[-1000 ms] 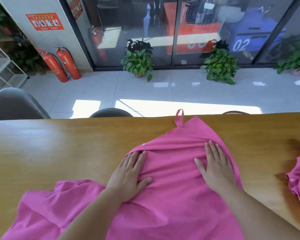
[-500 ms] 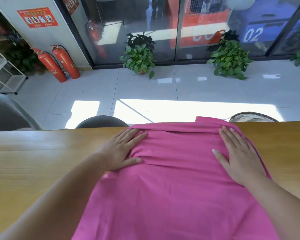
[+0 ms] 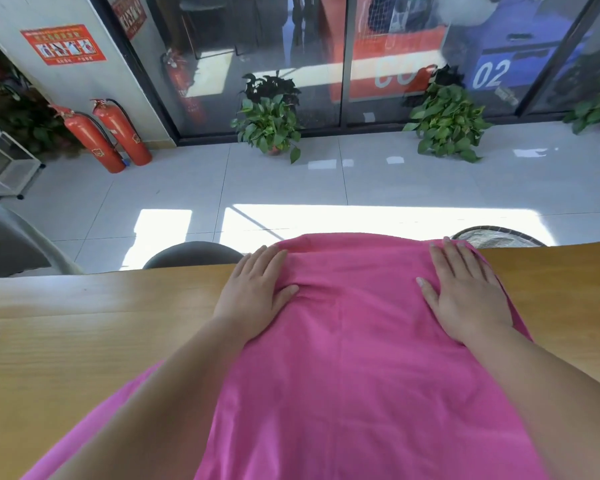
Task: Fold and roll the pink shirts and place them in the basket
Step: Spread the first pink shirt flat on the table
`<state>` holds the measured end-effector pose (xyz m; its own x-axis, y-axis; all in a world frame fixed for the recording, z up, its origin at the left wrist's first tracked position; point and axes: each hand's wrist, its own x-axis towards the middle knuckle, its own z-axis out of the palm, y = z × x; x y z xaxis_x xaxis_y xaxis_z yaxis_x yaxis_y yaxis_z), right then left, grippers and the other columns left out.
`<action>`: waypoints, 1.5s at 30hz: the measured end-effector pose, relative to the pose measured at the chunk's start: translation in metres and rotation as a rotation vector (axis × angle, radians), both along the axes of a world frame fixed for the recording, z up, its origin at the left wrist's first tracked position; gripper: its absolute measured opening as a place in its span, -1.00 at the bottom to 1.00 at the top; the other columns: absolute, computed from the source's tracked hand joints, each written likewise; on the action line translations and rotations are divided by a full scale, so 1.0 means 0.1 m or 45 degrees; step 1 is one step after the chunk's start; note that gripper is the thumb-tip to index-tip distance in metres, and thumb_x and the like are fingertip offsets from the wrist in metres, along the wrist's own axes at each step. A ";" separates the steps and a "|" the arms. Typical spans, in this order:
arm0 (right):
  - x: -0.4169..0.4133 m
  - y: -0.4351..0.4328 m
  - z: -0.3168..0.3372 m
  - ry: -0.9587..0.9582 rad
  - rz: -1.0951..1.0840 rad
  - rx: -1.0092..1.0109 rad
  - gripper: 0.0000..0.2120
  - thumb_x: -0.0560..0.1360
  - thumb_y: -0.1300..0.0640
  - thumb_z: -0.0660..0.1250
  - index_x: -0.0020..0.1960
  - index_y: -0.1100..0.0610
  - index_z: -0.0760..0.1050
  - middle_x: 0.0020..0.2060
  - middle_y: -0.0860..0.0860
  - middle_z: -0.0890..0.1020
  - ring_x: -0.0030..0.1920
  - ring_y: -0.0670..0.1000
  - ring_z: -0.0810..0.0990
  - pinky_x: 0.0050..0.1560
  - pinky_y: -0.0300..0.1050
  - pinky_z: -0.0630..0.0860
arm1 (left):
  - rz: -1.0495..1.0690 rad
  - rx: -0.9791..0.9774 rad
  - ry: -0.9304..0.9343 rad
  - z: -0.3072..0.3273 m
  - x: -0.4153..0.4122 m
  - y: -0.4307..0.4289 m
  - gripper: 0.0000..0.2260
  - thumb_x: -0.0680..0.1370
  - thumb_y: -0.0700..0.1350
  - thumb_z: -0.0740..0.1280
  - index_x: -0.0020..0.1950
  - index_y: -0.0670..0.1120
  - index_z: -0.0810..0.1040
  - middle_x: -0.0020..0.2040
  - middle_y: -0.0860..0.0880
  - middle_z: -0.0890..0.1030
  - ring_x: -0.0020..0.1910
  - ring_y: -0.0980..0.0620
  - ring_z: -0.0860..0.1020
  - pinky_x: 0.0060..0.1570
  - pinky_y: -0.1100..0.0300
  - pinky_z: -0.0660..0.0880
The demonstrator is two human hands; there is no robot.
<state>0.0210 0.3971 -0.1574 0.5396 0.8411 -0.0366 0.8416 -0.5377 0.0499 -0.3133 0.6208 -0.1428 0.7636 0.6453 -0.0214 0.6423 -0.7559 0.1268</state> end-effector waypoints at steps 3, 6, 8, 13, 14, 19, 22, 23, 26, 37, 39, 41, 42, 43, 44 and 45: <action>-0.22 -0.02 0.16 -0.030 -0.064 -0.035 -0.24 0.68 -0.31 -0.38 0.73 0.07 -0.01 0.72 0.10 0.02 0.71 0.16 -0.04 0.65 0.23 0.10 | 0.062 0.016 0.014 0.08 -0.22 -0.41 -0.33 0.71 0.37 -0.10 0.73 0.03 0.11 0.74 -0.03 0.08 0.72 -0.03 -0.01 0.68 -0.05 -0.02; -0.67 -0.23 0.34 0.068 -0.179 0.077 -0.28 0.71 -0.30 -0.33 0.72 0.05 0.06 0.71 0.08 0.05 0.71 0.17 -0.03 0.65 0.26 0.11 | 0.105 0.034 0.020 0.15 -0.55 -0.81 -0.36 0.74 0.33 -0.08 0.74 0.02 0.09 0.75 -0.05 0.00 0.72 -0.05 -0.10 0.68 -0.10 -0.03; -1.13 -0.57 0.41 0.119 -0.202 0.133 -0.29 0.72 -0.32 -0.28 0.72 0.04 0.03 0.72 0.08 -0.01 0.71 0.16 -0.08 0.67 0.26 0.07 | 0.077 0.058 0.051 0.14 -0.88 -1.15 -0.37 0.74 0.31 -0.01 0.74 0.04 0.06 0.75 -0.08 -0.09 0.72 -0.10 -0.17 0.68 -0.15 -0.04; -2.31 -1.88 0.25 0.173 -0.218 0.082 -0.24 0.69 -0.35 -0.12 0.72 0.09 0.08 0.72 0.14 -0.06 0.71 0.20 -0.09 0.64 0.29 0.13 | -0.065 0.040 0.065 -0.09 -1.70 -2.08 -0.38 0.71 0.23 0.17 0.72 0.01 0.20 0.74 -0.13 -0.04 0.72 -0.18 -0.06 0.64 -0.24 0.10; -2.47 -2.15 0.21 0.180 -0.225 0.056 -0.23 0.68 -0.36 -0.11 0.73 0.08 0.06 0.72 0.15 -0.07 0.71 0.21 -0.09 0.64 0.29 0.14 | -0.032 0.027 0.067 -0.12 -1.82 -2.23 -0.40 0.70 0.21 0.16 0.71 0.00 0.23 0.74 -0.13 -0.02 0.72 -0.18 -0.04 0.63 -0.25 0.10; -2.95 -3.15 0.17 0.213 -0.247 -0.141 -0.21 0.65 -0.38 0.00 0.72 0.06 0.09 0.71 0.19 0.01 0.69 0.26 0.03 0.59 0.35 0.21 | 0.160 -0.045 0.114 -0.08 -2.14 -2.78 -0.37 0.69 0.21 0.13 0.70 -0.06 0.23 0.73 -0.14 0.05 0.72 -0.17 -0.07 0.65 -0.27 0.03; -3.01 -3.48 0.19 0.239 -0.338 -0.232 -0.20 0.61 -0.44 -0.05 0.72 -0.03 0.11 0.71 0.13 0.06 0.68 0.24 0.09 0.53 0.38 0.26 | 0.157 -0.088 0.183 -0.13 -2.34 -3.11 -0.36 0.68 0.30 0.09 0.70 0.01 0.25 0.73 -0.10 0.10 0.72 -0.17 0.00 0.64 -0.29 0.03; -3.00 -3.55 0.22 0.246 -0.360 -0.269 -0.19 0.60 -0.47 -0.09 0.73 -0.07 0.05 0.72 0.09 0.02 0.69 0.21 0.05 0.53 0.38 0.25 | 0.171 -0.114 0.201 -0.14 -2.40 -3.21 -0.34 0.67 0.33 0.08 0.70 0.04 0.24 0.73 -0.09 0.11 0.71 -0.17 0.03 0.64 -0.28 0.04; -2.90 -3.69 0.37 0.273 -0.363 -0.365 -0.21 0.61 -0.47 -0.13 0.72 -0.13 -0.16 0.72 0.02 -0.16 0.70 0.17 -0.12 0.55 0.36 0.23 | 0.145 -0.146 0.253 -0.11 -2.54 -3.45 -0.32 0.65 0.38 0.04 0.71 0.08 0.22 0.73 -0.04 0.07 0.71 -0.14 0.06 0.64 -0.21 0.06; -2.92 -4.20 0.56 0.438 -0.366 -0.375 -0.31 0.64 -0.42 -0.11 0.70 -0.20 -0.11 0.71 -0.05 -0.16 0.69 0.24 -0.10 0.49 0.45 0.30 | 0.168 -0.302 0.216 0.18 -3.18 -4.33 -0.30 0.66 0.35 0.04 0.74 0.11 -0.01 0.74 -0.05 -0.05 0.72 -0.11 -0.05 0.67 -0.03 0.04; -2.91 -4.14 0.63 0.429 -0.419 -0.378 -0.31 0.65 -0.41 -0.11 0.70 -0.13 0.00 0.71 -0.01 -0.08 0.67 0.27 -0.04 0.48 0.48 0.28 | 0.229 -0.262 0.241 0.21 -3.40 -4.46 -0.31 0.67 0.33 0.05 0.74 0.10 0.01 0.74 -0.06 -0.04 0.72 -0.11 -0.07 0.67 -0.03 0.03; -2.99 -4.00 0.68 0.365 -0.371 -0.373 -0.31 0.67 -0.37 -0.10 0.70 -0.07 0.04 0.71 0.02 -0.06 0.67 0.28 -0.04 0.52 0.48 0.21 | 0.341 -0.238 0.284 0.26 -3.60 -4.57 -0.31 0.67 0.30 0.05 0.74 0.08 -0.02 0.74 -0.09 -0.06 0.72 -0.14 -0.12 0.68 -0.07 0.03; -3.09 -3.91 0.68 0.332 -0.275 -0.353 -0.31 0.68 -0.35 -0.08 0.71 -0.05 0.02 0.72 0.02 -0.08 0.68 0.27 -0.06 0.55 0.44 0.17 | 0.390 -0.241 0.306 0.28 -3.70 -4.62 -0.31 0.67 0.29 0.06 0.74 0.08 -0.06 0.74 -0.11 -0.08 0.72 -0.16 -0.13 0.68 -0.09 0.02; -3.21 -3.82 0.69 0.319 -0.138 -0.327 -0.31 0.68 -0.34 -0.06 0.71 -0.04 -0.01 0.72 0.01 -0.11 0.69 0.25 -0.08 0.59 0.38 0.14 | 0.427 -0.254 0.331 0.29 -3.80 -4.65 -0.30 0.68 0.28 0.08 0.74 0.08 -0.10 0.74 -0.12 -0.10 0.72 -0.18 -0.14 0.68 -0.11 0.00; -3.38 -3.72 0.69 0.328 0.019 -0.311 -0.30 0.69 -0.33 -0.04 0.72 -0.05 -0.04 0.72 0.00 -0.13 0.70 0.22 -0.08 0.62 0.32 0.11 | 0.461 -0.278 0.352 0.28 -3.90 -4.67 -0.29 0.69 0.27 0.09 0.74 0.10 -0.14 0.74 -0.14 -0.12 0.71 -0.19 -0.15 0.68 -0.14 -0.01; -3.57 -3.62 0.70 0.353 0.179 -0.312 -0.30 0.69 -0.33 -0.02 0.73 -0.06 -0.06 0.72 -0.02 -0.15 0.70 0.19 -0.09 0.64 0.26 0.09 | 0.495 -0.305 0.363 0.27 -4.01 -4.68 -0.28 0.69 0.27 0.09 0.74 0.12 -0.18 0.74 -0.16 -0.14 0.71 -0.21 -0.14 0.67 -0.16 -0.01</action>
